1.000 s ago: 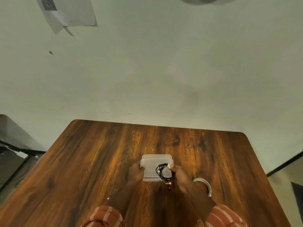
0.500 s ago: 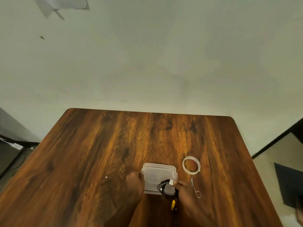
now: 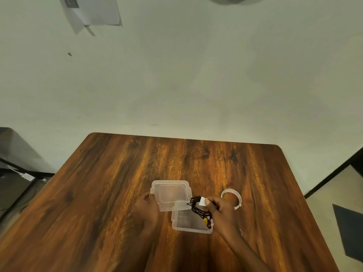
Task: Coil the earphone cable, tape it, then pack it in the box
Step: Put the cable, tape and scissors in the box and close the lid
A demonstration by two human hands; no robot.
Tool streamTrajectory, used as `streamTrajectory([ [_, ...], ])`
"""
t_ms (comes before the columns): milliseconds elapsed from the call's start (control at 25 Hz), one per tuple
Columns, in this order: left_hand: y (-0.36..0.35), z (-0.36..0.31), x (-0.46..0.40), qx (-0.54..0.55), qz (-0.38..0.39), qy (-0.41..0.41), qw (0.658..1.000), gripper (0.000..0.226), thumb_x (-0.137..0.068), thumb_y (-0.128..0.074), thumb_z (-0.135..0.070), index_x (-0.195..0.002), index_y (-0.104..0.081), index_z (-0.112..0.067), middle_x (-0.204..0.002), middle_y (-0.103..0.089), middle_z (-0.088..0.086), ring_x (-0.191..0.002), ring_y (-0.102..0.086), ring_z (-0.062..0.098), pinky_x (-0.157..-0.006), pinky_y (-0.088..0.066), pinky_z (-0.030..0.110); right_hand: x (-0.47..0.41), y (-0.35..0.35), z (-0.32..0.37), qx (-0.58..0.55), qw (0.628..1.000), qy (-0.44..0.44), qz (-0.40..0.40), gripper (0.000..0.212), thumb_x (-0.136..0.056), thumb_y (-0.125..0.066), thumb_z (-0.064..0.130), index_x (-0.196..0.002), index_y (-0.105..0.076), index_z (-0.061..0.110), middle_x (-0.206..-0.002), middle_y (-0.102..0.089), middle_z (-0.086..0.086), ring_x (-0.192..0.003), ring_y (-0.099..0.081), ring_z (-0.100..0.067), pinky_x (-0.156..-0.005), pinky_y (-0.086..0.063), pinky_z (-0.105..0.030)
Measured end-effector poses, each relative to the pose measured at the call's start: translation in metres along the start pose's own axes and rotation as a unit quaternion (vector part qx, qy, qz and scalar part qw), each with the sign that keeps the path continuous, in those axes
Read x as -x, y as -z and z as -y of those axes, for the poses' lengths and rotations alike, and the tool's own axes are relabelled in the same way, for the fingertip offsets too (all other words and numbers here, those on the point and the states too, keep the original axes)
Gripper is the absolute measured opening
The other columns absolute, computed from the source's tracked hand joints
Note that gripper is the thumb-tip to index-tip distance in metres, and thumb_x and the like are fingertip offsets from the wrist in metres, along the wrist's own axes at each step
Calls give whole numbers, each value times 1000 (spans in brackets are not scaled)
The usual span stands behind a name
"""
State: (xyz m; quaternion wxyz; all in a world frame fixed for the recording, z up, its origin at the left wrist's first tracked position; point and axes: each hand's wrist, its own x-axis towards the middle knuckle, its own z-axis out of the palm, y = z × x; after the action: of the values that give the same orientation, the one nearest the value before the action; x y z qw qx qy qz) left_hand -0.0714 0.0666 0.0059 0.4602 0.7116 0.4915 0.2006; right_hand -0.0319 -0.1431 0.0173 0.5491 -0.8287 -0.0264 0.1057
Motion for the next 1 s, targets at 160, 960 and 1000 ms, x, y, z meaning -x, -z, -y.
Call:
streamTrajectory([
  [160,22,0,-21,84,-85,75,990,20,-98,-55,-20,-96,-69,-6,-94,-70,14,-71,-60,21,-62,-51,27,-17,-38,1,-191,977,-77,64,18,-99,-56,12,-103,-73,5,-94,-78,-14,-92,-75,-27,-79,-62,-44],
  [960,-19,-37,-3,162,281,-181,928,30,-78,-71,11,-96,-74,-13,-119,-63,11,-109,-61,19,-87,-54,23,-53,28,-10,-342,869,-340,111,64,-99,-38,57,-112,-57,-3,-112,-67,-29,-113,-64,-43,-87,-56,-48],
  [1000,-23,-37,0,151,308,-193,919,31,-75,-73,12,-92,-75,-14,-124,-58,10,-115,-55,18,-93,-52,29,-52,34,-8,-365,863,-334,101,55,-101,-41,48,-111,-60,-3,-110,-70,-26,-106,-67,-40,-83,-56,-46],
])
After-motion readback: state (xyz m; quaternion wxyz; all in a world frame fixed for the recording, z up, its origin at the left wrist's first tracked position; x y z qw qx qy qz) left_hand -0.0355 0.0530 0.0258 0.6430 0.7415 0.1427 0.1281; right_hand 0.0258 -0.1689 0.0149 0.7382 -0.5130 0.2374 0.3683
